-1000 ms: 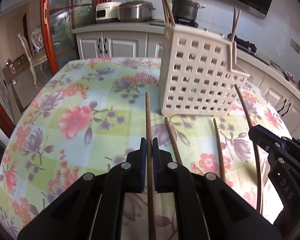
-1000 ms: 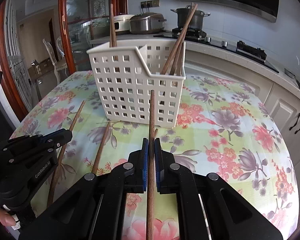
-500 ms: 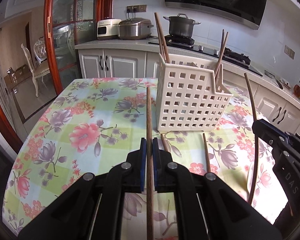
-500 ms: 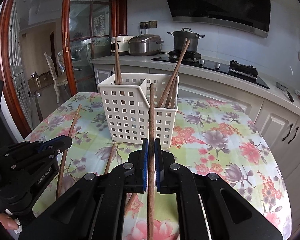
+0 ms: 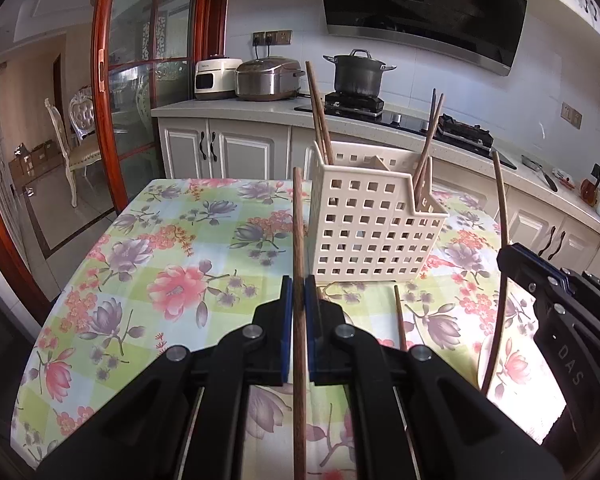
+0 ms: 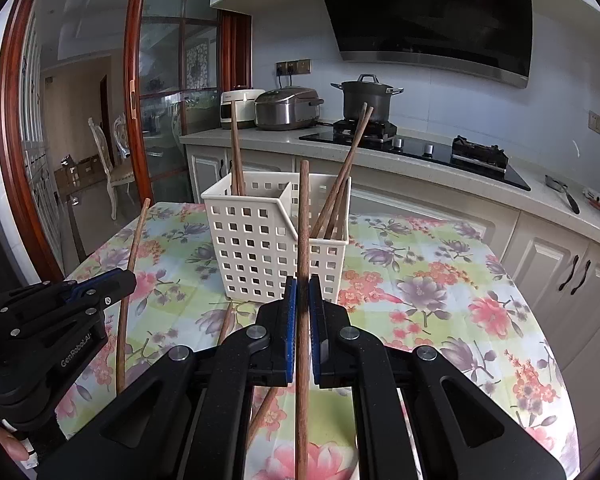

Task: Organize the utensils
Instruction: 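Carry the upright chopstick over the white caddy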

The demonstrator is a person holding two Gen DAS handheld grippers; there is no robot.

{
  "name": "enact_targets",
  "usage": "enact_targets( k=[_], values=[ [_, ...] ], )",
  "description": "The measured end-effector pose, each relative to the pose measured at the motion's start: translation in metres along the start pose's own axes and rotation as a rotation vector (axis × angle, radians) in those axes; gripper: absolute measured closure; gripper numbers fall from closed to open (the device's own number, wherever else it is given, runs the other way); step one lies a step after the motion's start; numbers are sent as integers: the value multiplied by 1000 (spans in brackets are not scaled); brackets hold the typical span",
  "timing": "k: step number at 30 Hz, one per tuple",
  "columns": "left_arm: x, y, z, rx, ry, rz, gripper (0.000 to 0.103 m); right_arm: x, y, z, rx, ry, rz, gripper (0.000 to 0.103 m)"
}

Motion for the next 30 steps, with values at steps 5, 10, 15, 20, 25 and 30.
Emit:
enact_targets(
  k=[5,10,15,20,25,30],
  values=[
    [9,-5,0,0,2,24,97,8,-5,1,-6,0,26,97],
    [18,-11,1,0,6,45,97,14,-11,1,-11,0,44,97],
    [27,-16,2,0,10,64,97,22,-15,-1,-11,-5,59,97],
    [36,-21,3,0,12,83,97,29,-20,-3,-10,-8,75,97],
    [45,-26,2,2,14,102,97,37,-25,-4,-8,-11,94,97],
    [53,-29,3,1,15,116,97,46,-30,-5,-9,-14,116,97]
  ],
)
Point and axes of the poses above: each gripper's, at about its wrist camera, not at the fingertips, and x roughly against the way its jaws point, z to its right, y to its underside, the point moved 9 cm from there along -x, roughly the way its jaws point, and after that the axes turned 6 degrees about y, right-handed, at the moved point
